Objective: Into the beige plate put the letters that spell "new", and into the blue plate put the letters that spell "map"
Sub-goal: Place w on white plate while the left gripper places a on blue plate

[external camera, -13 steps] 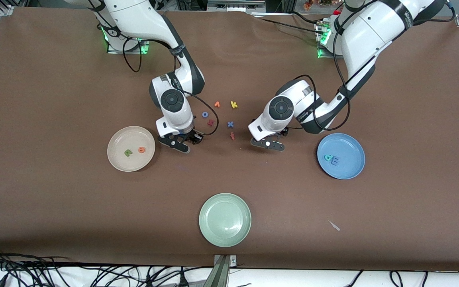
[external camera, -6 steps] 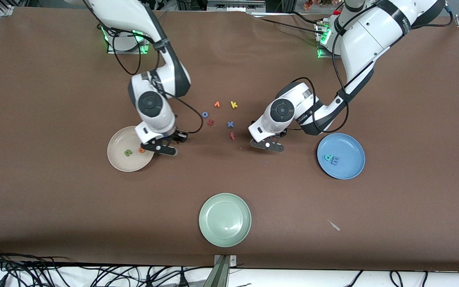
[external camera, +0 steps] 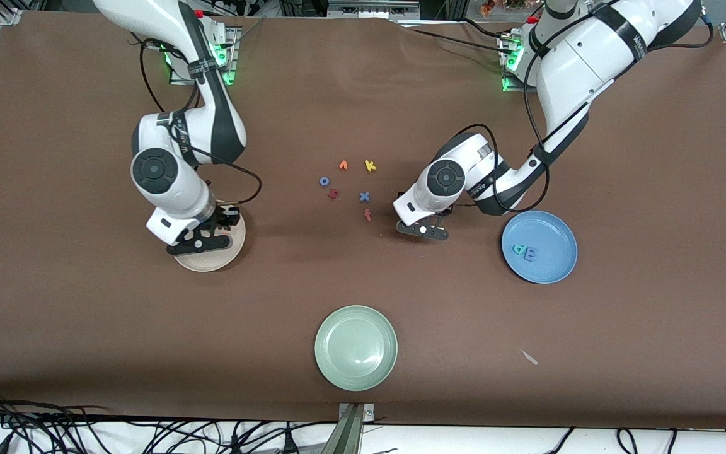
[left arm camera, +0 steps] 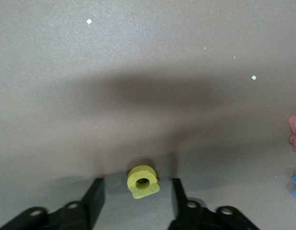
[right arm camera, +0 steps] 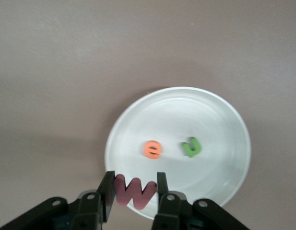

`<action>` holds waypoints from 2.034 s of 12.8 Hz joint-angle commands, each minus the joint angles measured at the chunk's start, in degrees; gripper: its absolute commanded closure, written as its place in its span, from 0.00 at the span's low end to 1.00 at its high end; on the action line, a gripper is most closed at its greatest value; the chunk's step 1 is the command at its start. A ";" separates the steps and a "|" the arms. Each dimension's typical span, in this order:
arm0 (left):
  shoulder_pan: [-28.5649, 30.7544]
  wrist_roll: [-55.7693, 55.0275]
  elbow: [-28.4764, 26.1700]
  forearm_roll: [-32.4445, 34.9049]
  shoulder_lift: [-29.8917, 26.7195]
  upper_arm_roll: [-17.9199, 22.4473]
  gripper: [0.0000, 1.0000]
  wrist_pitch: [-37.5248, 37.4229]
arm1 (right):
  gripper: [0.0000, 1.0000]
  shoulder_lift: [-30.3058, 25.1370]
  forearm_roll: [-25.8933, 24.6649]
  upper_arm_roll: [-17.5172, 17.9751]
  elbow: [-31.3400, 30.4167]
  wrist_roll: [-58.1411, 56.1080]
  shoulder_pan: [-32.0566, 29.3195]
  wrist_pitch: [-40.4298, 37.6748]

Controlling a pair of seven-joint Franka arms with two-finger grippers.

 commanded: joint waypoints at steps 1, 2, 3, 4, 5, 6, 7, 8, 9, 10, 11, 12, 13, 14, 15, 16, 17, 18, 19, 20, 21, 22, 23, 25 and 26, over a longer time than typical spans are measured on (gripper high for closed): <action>0.27 -0.58 -0.55 0.91 -0.13 -0.17 0.61 0.41 | 0.79 -3.19 -0.33 -1.17 -6.70 -4.20 0.40 5.01; 0.27 -0.58 -0.55 1.00 -0.13 -0.08 0.65 0.41 | 0.79 -3.63 -0.33 -1.61 -9.42 -4.38 0.40 8.00; 0.27 -0.58 -0.55 1.18 -0.04 0.00 0.75 0.41 | 0.79 -3.90 -0.33 -1.61 -11.19 -4.47 0.40 10.64; 0.27 -0.58 -0.55 1.18 0.31 0.00 0.87 0.41 | 0.79 -3.99 -0.33 -1.61 -11.90 -4.90 0.40 11.45; 0.35 -0.50 -0.55 1.18 0.31 0.27 0.93 0.23 | 0.78 -3.99 -0.33 -1.70 -11.91 -4.91 0.40 11.45; 0.35 -0.50 -0.38 1.18 0.14 0.27 0.94 -0.20 | 0.75 -3.99 -0.33 -1.87 -12.00 -4.91 0.40 11.45; 0.44 -0.41 -0.03 1.18 -0.39 0.27 0.94 -0.73 | 0.70 -3.90 -0.07 -1.88 -12.34 -4.82 0.40 11.54; 1.05 0.03 0.50 1.18 -1.18 0.09 0.94 -3.17 | 0.64 -3.90 0.02 -1.88 -13.39 -4.65 0.40 12.06; 1.75 0.47 1.03 1.18 -2.49 -0.17 0.94 -5.63 | 0.64 -4.25 0.02 -1.96 -14.27 -4.47 0.40 12.16; 2.54 2.30 1.64 1.09 -4.50 -0.17 0.94 -8.44 | 0.61 -4.69 0.02 -1.96 -15.24 -4.30 0.31 12.68; 3.68 5.62 1.82 0.92 -6.00 -0.17 0.93 -10.82 | 0.40 -4.78 0.02 -1.96 -15.25 -3.68 0.40 12.77; 5.96 11.31 1.82 0.74 -7.32 -0.26 0.92 -12.58 | 0.37 -4.78 0.11 -2.05 -14.99 -3.59 0.31 12.42; 9.20 18.42 1.82 0.30 -8.47 -0.35 0.93 -14.17 | 0.36 -4.78 0.11 -2.49 -14.81 -3.59 0.31 12.25; 12.19 25.01 1.82 0.21 -9.44 -0.43 0.93 -15.75 | 0.36 -4.78 0.11 -2.66 -14.72 -3.59 0.31 12.07; 14.74 31.34 1.82 0.38 -10.23 -0.26 0.93 -16.90 | 0.36 -4.87 0.28 -2.75 -14.55 -3.59 0.31 11.98; 17.55 36.11 1.65 0.65 -9.80 0.00 0.94 -17.08 | 0.36 -5.13 0.55 -2.75 -13.94 -3.59 0.31 11.72; 20.89 39.72 1.65 1.08 -9.01 0.00 0.94 -16.91 | 0.36 -5.13 0.55 -2.84 -12.80 -3.07 0.31 10.15; 22.14 41.85 1.56 1.09 -8.57 0.00 0.94 -16.82 | 0.36 -5.13 0.55 -2.84 -10.96 -2.45 0.31 8.05; 22.15 41.95 1.30 1.09 -8.57 0.27 0.92 -16.73 | 0.36 -5.13 0.55 -2.84 -9.03 -1.93 0.31 5.85; 22.41 42.30 1.03 1.18 -8.48 0.44 0.87 -16.65 | 0.36 -5.05 0.55 -3.02 -7.09 -1.40 0.31 3.65; 23.29 42.74 1.03 1.26 -8.48 1.40 0.81 -16.64 | 0.36 -4.96 0.46 -3.02 -5.33 -1.48 0.31 2.15; 23.73 43.27 1.12 1.18 -8.48 1.50 0.46 -16.64 | 0.35 -4.87 0.46 -3.10 -3.40 -1.57 0.22 0.92; 24.17 43.27 1.38 1.18 -8.39 1.50 0.00 -16.64 | 0.35 -4.96 0.46 -3.11 -1.38 -1.57 0.31 -1.36; 23.91 43.27 1.65 1.09 -9.09 0.97 0.00 -17.17 | 0.34 -5.13 0.37 -4.15 4.41 -1.22 0.31 -10.12; 23.91 43.36 1.73 0.92 -9.27 0.80 0.00 -17.17 | 0.33 -5.13 0.29 -5.20 7.92 -1.30 0.31 -14.60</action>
